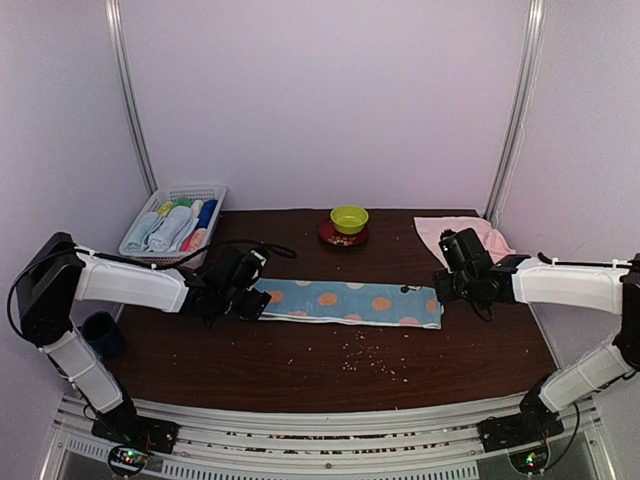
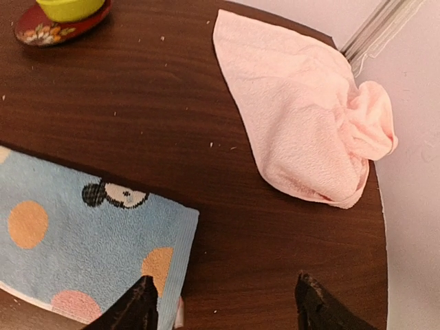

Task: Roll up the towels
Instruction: Fold the towel at the center of the board, then adjust the towel at the center of the board.

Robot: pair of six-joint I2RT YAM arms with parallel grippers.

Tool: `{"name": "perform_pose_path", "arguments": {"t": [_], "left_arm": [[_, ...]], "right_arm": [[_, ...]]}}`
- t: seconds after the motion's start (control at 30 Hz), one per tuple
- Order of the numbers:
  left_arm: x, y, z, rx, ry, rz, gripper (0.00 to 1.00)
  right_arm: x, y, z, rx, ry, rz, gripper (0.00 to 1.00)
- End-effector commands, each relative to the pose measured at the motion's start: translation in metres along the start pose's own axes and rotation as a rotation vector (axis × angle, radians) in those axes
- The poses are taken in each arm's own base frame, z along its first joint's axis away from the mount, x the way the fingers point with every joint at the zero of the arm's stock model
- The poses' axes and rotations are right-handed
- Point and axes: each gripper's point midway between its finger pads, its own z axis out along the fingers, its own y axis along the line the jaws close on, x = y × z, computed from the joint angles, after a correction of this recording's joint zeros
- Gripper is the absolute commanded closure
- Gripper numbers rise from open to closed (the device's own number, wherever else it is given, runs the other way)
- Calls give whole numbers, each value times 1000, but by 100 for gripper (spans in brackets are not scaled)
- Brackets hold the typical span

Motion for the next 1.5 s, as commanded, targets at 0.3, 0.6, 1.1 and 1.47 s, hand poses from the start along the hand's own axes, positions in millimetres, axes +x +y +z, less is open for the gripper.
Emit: {"name": "perform_pose_path", "arguments": {"t": [0.3,0.6,1.1,1.47], "left_arm": [[-7,17,22,19,-31,-73,2],[24,14,20,49,9,-127,2],[21,16,-16,84,-97,-279,2],[26,26,-24,52,-135,-263,2]], "right_arm": [[-3,30,-8,-267,-68,369,21],[22,18,15,-262,19,542,26],[53,30,46,-332,150,658,49],[76,40,57,-337,228,682,59]]}}
